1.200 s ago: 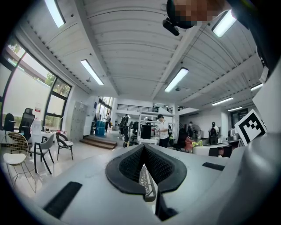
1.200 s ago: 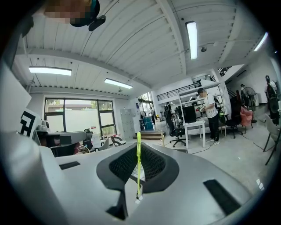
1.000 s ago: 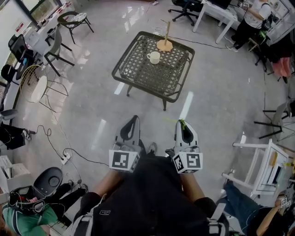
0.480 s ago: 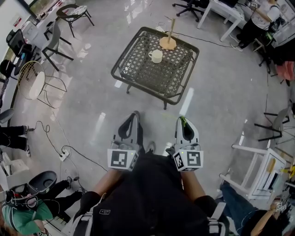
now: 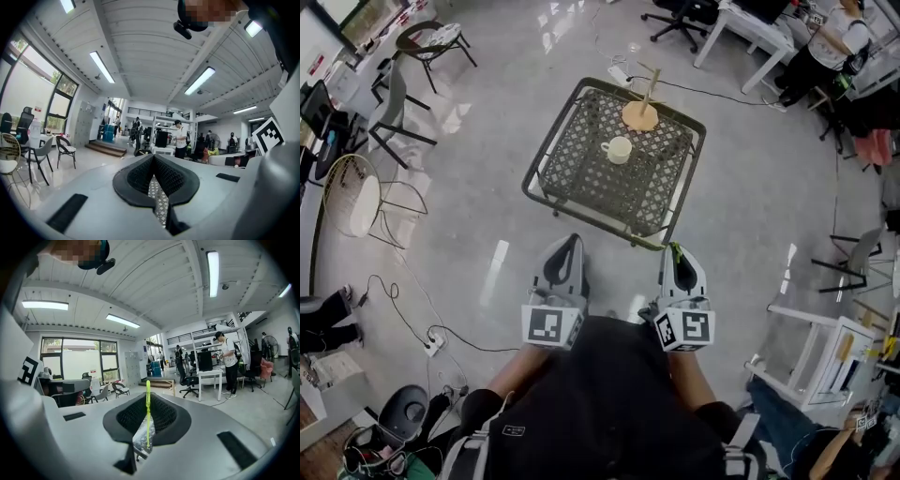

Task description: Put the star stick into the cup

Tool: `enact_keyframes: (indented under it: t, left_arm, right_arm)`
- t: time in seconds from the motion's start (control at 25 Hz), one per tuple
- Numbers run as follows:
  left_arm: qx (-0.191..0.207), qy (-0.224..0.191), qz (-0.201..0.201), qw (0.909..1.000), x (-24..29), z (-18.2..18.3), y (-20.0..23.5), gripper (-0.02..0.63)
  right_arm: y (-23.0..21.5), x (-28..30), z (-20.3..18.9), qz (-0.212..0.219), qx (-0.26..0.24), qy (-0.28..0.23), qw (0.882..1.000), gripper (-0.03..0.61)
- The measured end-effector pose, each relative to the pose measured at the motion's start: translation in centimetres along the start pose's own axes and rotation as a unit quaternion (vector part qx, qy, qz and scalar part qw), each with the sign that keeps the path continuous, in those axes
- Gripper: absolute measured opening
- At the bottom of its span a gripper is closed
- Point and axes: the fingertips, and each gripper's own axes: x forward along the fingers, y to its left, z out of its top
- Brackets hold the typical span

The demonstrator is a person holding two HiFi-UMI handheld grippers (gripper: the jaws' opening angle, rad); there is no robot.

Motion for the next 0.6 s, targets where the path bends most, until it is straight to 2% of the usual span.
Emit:
enact_keyframes:
  t: [0.24,0.6]
  left_arm:
    - [-0.004,0.005,-0.03,0.9995,5.3,0.7,4.6,0.015]
    - [-0.002,0.008,-0.066,0.9978,9.4,1.1,10.4,0.015]
  right_arm:
    - [0.1,7.0,0.9,-0.024,0.001,0.004,1.0,0.021]
    - [1.3,14.7,1.3,-0.057,-0.004,0.003,0.998,0.021]
